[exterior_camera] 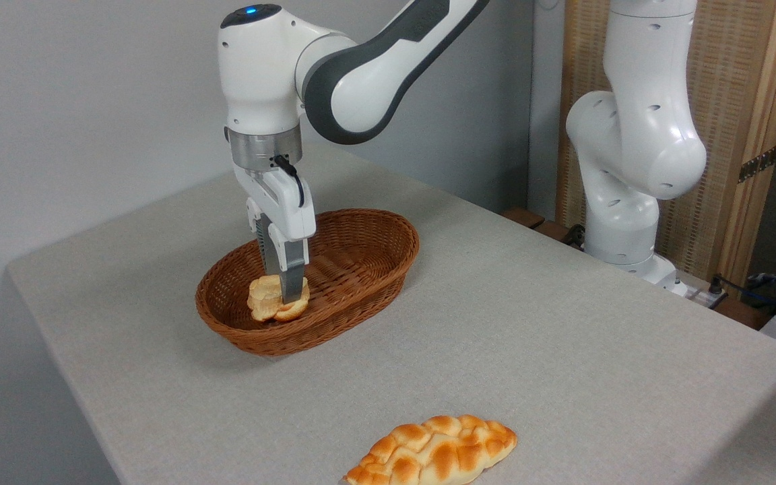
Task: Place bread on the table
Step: 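Close the gripper on the round bun inside the basket, then lift the bun out of the basket and over its rim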
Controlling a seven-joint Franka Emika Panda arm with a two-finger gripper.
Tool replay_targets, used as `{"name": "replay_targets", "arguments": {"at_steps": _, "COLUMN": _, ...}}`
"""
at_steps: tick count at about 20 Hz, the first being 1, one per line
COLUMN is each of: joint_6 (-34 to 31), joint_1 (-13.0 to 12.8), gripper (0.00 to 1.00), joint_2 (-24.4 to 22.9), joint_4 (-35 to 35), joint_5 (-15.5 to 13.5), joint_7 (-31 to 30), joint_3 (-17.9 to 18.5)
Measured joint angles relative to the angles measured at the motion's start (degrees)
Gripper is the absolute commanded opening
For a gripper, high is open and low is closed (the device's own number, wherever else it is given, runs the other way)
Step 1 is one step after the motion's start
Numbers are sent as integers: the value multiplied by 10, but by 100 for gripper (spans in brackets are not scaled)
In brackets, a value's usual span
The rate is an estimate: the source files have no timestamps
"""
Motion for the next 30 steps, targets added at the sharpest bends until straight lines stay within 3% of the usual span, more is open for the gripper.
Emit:
{"name": "replay_targets", "arguments": {"at_steps": 7, "joint_6": 0, "joint_1": 0, "gripper": 52, "joint_2": -9, "joint_4": 5, "joint_5": 0, "joint_7": -1, "joint_3": 1}}
{"name": "replay_targets", "arguments": {"at_steps": 12, "joint_6": -23, "joint_1": 3, "gripper": 52, "joint_2": -42, "joint_4": 11, "joint_5": 0, "joint_7": -2, "joint_3": 10}}
{"name": "replay_targets", "arguments": {"at_steps": 21, "joint_6": -107, "joint_1": 9, "gripper": 54, "joint_2": -88, "joint_4": 38, "joint_5": 4, "joint_7": 1, "joint_3": 100}}
{"name": "replay_targets", "arguments": {"at_steps": 27, "joint_6": -114, "joint_1": 9, "gripper": 54, "joint_2": -69, "joint_4": 35, "joint_5": 25, "joint_7": 16, "joint_3": 155}}
{"name": "replay_targets", "arguments": {"at_steps": 30, "joint_6": -114, "joint_1": 9, "gripper": 58, "joint_2": -44, "joint_4": 35, "joint_5": 29, "joint_7": 53, "joint_3": 179}}
